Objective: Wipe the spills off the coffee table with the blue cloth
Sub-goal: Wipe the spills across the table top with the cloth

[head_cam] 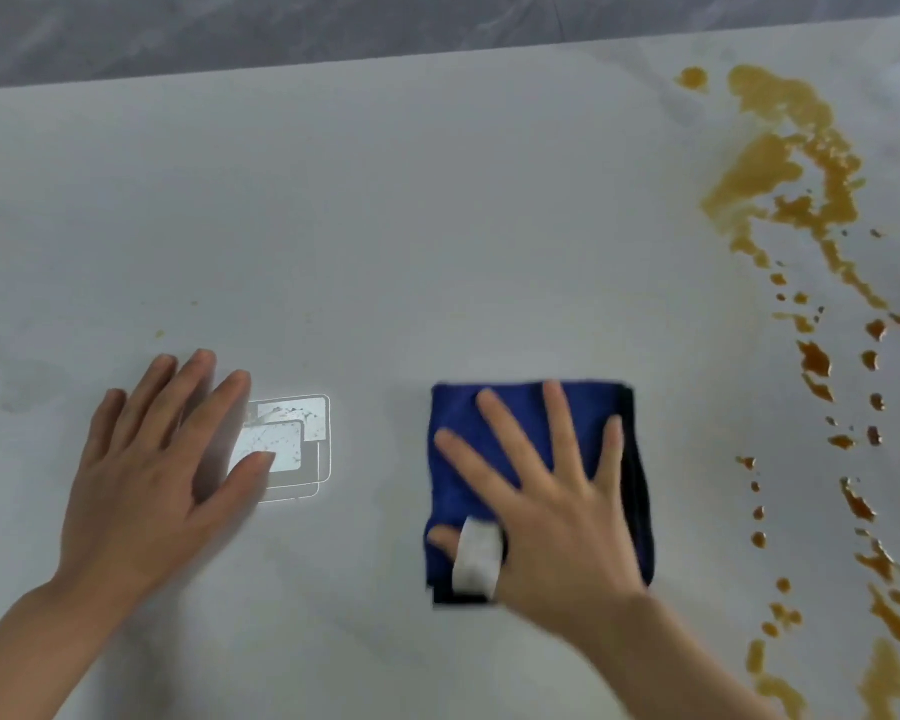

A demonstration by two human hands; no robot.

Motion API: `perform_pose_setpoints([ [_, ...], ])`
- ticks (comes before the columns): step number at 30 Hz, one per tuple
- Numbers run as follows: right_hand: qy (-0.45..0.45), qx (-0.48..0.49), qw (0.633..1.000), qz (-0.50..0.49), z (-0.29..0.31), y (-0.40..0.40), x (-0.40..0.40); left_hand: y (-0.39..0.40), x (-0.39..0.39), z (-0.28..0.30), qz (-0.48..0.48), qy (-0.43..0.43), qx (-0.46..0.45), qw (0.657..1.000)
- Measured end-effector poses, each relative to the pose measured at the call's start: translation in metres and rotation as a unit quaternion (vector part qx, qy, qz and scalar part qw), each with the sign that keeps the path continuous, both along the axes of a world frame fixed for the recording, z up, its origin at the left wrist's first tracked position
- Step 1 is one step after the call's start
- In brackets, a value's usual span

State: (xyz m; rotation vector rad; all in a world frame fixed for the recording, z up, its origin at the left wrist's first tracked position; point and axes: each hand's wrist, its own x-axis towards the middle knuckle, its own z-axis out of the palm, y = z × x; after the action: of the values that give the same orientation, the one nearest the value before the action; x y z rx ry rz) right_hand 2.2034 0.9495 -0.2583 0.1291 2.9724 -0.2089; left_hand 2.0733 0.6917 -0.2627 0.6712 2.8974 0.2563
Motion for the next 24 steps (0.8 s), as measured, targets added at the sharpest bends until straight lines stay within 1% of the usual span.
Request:
perform_pose_setpoints([
  [3, -0.020, 0.041, 0.996, -0.075, 0.002, 0.047, -0.016, 0.001, 0.001, 0.000, 0.000, 0.003, 0.001, 1.000],
  [5, -0.044, 0.052, 0.990, -0.124, 0.001, 0.074, -0.004, 0.003, 0.001, 0.000, 0.006, 0.006, 0.005, 1.000],
  [7, -0.050, 0.048, 0.985, -0.158, 0.002, 0.082, 0.022, 0.004, 0.002, 0.001, 0.014, 0.005, 0.013, 1.000],
  [9, -0.060, 0.028, 0.982, -0.176, 0.006, 0.067, 0.052, 0.004, 0.003, 0.003, 0.021, 0.002, 0.016, 1.000],
  [12, -0.052, 0.007, 0.989, -0.141, 0.010, 0.020, 0.085, 0.004, 0.004, 0.005, 0.024, -0.007, 0.013, 1.000],
  [15, -0.023, 0.015, 0.999, -0.042, 0.006, -0.024, 0.087, 0.004, 0.003, 0.005, 0.028, -0.011, 0.011, 0.999],
  [17, -0.008, 0.011, 1.000, 0.005, 0.002, -0.042, 0.074, 0.003, 0.003, 0.004, 0.031, -0.009, 0.009, 0.999],
  [19, 0.003, 0.000, 1.000, 0.021, 0.000, -0.047, 0.052, 0.002, 0.004, 0.003, 0.028, -0.005, 0.008, 1.000],
  [21, 0.017, 0.012, 1.000, 0.021, -0.001, -0.040, 0.032, 0.000, 0.004, 0.001, 0.021, -0.001, 0.006, 1.000],
  [24, 0.007, 0.038, 0.999, -0.020, 0.002, -0.018, 0.016, -0.001, 0.004, 0.000, 0.021, 0.005, 0.008, 1.000],
])
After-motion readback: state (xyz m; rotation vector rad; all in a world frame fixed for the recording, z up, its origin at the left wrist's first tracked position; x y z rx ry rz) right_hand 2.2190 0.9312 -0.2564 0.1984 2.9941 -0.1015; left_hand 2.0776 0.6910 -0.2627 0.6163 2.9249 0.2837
